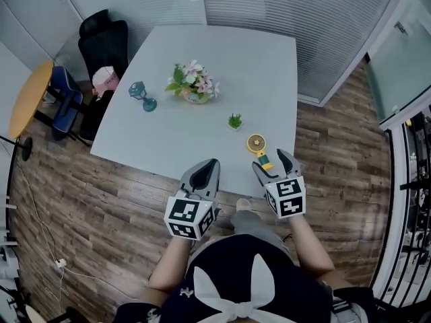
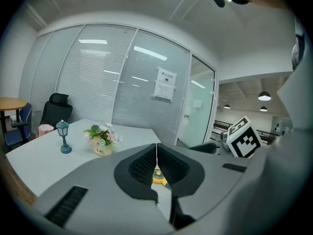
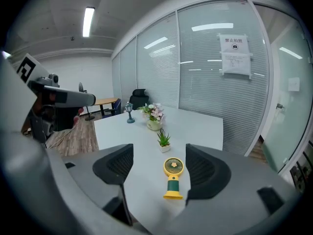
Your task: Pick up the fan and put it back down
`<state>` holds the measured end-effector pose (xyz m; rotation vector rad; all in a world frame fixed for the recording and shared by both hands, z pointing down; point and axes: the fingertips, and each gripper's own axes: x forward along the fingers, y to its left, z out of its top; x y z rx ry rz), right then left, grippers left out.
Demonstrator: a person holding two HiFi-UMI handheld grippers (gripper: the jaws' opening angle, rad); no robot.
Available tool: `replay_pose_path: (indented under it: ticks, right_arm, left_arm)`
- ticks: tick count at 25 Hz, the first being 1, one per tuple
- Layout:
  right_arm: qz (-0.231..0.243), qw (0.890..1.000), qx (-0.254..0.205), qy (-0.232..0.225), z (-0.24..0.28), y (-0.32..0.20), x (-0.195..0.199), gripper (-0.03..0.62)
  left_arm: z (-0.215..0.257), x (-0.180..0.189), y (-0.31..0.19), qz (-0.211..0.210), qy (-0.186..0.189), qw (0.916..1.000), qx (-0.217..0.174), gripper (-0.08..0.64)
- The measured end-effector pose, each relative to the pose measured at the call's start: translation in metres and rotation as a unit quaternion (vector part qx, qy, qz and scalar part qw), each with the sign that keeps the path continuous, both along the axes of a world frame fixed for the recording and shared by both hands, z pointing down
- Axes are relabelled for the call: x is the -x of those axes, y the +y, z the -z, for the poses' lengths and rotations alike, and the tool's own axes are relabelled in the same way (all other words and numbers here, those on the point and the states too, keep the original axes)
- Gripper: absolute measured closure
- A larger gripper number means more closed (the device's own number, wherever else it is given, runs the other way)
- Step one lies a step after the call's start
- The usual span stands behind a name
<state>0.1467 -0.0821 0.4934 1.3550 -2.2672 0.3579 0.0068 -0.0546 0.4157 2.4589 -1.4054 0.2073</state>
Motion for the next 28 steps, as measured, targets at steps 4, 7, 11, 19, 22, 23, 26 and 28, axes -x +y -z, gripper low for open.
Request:
replay_pose_path:
  ticks: [4, 7, 11, 19, 22, 23, 26, 28]
  right_arm:
    - [0.008, 1.0, 0.029, 0.007, -0.027, -0.012, -0.002, 0.259]
    - [0.016, 0.998, 0.055, 0.003, -0.049, -0.019, -0.001, 0.261]
    - [0.024, 0.996, 0.08, 0.01, -0.073, -0.028, -0.004, 0.27]
    - [0.036, 0.99, 0.136, 0.027, -0.124, -0.039, -0.012, 0.282]
    - [0.039, 0.987, 0.154, 0.031, -0.142, -0.04, -0.014, 0.284]
    - [0.04, 0.986, 0.159, 0.032, -0.147, -0.041, -0.014, 0.285]
    - [0.043, 0.984, 0.169, 0.034, -0.16, -0.046, -0.013, 0.29]
    - [0.046, 0.982, 0.181, 0.036, -0.168, -0.047, -0.012, 0.291]
  left_arm:
    - [-0.006, -0.003, -0.011, 0.004, -0.009, 0.9999, 0.005, 0.537]
    - [-0.011, -0.004, -0.02, 0.011, -0.012, 0.9998, 0.012, 0.537]
    - [-0.018, -0.008, -0.03, 0.019, -0.015, 0.9995, 0.022, 0.537]
    - [-0.034, -0.016, -0.047, 0.032, -0.028, 0.9983, 0.04, 0.537]
    - [-0.039, -0.02, -0.051, 0.036, -0.03, 0.9978, 0.046, 0.537]
    - [-0.041, -0.021, -0.053, 0.037, -0.03, 0.9977, 0.048, 0.537]
    - [-0.044, -0.024, -0.057, 0.042, -0.031, 0.9973, 0.051, 0.537]
    - [-0.045, -0.026, -0.059, 0.044, -0.032, 0.9971, 0.053, 0.537]
